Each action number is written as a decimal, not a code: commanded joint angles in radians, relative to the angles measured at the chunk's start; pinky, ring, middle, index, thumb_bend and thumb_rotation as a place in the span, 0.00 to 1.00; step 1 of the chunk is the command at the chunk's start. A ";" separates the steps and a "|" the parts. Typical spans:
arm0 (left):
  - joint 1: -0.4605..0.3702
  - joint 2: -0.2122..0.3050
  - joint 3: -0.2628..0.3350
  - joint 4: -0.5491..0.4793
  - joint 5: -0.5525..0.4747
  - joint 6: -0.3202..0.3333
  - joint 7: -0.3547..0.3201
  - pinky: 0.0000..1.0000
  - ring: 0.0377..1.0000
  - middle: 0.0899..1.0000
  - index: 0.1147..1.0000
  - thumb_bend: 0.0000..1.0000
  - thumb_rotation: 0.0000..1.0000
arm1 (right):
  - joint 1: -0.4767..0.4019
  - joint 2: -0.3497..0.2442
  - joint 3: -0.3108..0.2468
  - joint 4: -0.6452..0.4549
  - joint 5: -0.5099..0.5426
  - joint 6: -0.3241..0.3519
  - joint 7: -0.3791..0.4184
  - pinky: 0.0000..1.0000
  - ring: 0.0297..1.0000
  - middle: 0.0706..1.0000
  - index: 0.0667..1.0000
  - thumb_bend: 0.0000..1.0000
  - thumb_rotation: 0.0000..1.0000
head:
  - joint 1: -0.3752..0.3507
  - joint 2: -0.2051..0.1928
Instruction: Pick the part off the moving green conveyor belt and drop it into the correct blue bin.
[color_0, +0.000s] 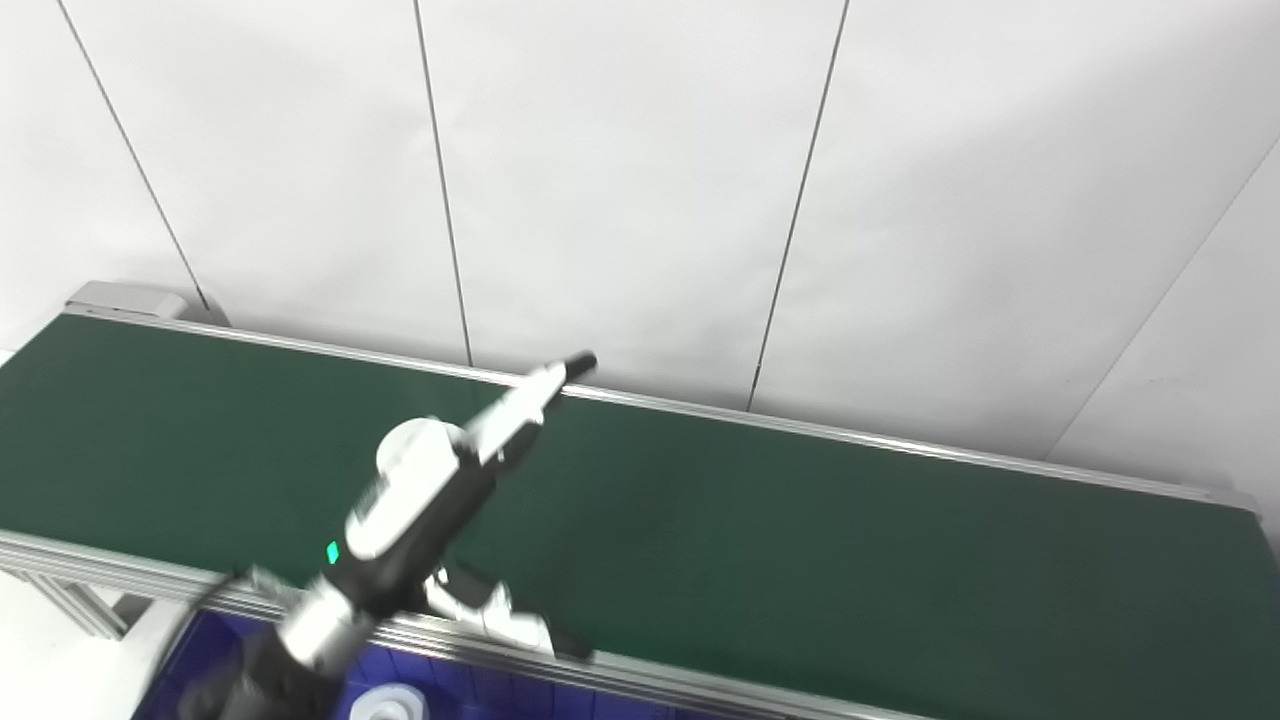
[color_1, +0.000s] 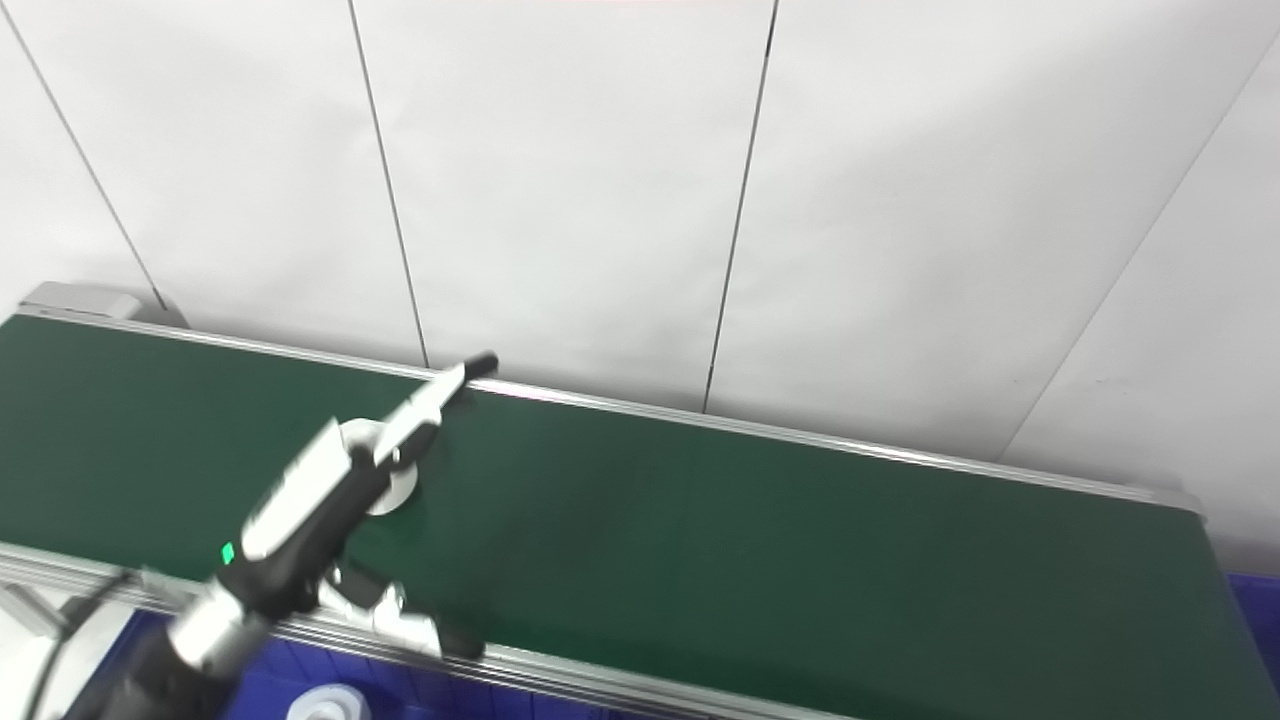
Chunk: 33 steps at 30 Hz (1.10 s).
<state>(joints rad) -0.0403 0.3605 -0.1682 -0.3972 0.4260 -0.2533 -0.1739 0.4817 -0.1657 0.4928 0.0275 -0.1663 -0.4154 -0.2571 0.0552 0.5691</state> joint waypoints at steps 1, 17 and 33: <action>-0.052 0.027 0.022 -0.012 0.026 0.005 -0.015 0.92 1.00 0.99 0.97 1.00 0.44 | 0.008 0.009 -0.003 -0.032 -0.003 -0.054 0.009 0.96 0.99 1.00 1.00 1.00 0.97 | 0.000 0.001; -0.368 0.239 -0.020 0.351 0.247 -0.063 -0.129 0.84 0.93 0.92 0.92 1.00 0.28 | 0.015 0.024 -0.017 -0.038 -0.016 -0.054 0.033 0.95 0.98 1.00 1.00 1.00 0.98 | -0.004 0.015; -0.475 0.171 -0.131 0.594 0.307 -0.027 -0.172 0.87 0.95 0.93 0.96 1.00 0.35 | 0.028 0.041 -0.019 -0.053 -0.026 -0.054 0.042 0.94 0.96 1.00 1.00 1.00 0.97 | -0.017 0.032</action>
<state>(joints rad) -0.4568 0.5299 -0.3008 0.2055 0.7323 -0.2875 -0.3501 0.4995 -0.1349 0.4706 0.0093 -0.1830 -0.4154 -0.2211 0.0368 0.6013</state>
